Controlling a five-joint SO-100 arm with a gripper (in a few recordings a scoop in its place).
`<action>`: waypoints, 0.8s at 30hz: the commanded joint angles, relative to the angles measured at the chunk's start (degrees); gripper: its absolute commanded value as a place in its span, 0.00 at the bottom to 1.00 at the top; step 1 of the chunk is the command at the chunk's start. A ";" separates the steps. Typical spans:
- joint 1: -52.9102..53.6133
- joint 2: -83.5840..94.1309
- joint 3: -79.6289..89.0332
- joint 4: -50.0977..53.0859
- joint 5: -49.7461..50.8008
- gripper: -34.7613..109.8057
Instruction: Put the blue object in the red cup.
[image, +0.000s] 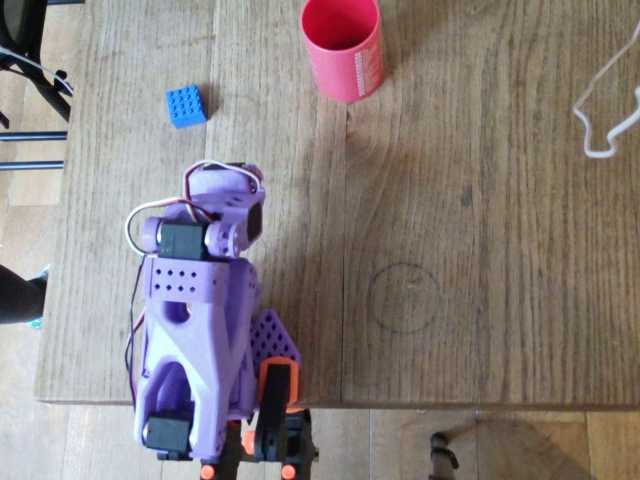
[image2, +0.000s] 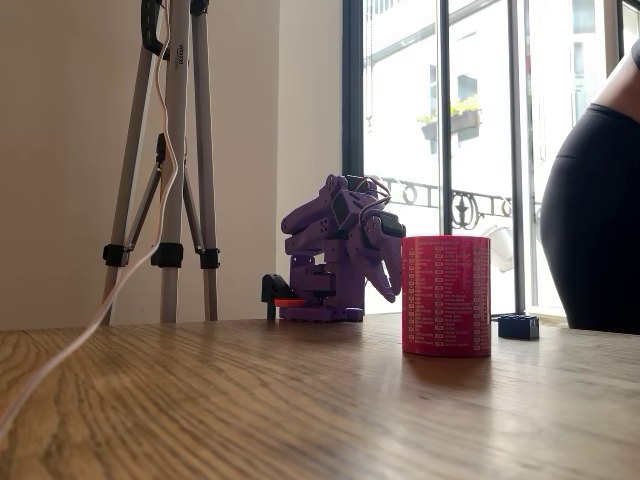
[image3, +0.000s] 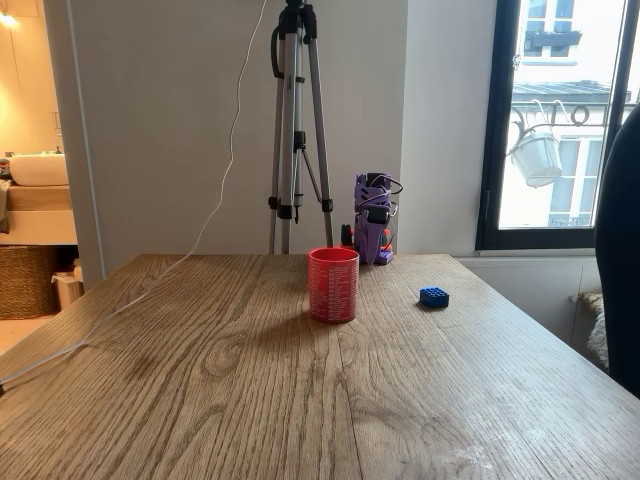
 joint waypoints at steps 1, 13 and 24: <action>-6.77 -0.35 -0.26 -0.44 -5.71 0.24; -6.77 -0.35 -0.26 -0.44 -5.71 0.24; -4.48 -17.75 -17.23 2.02 -7.82 0.24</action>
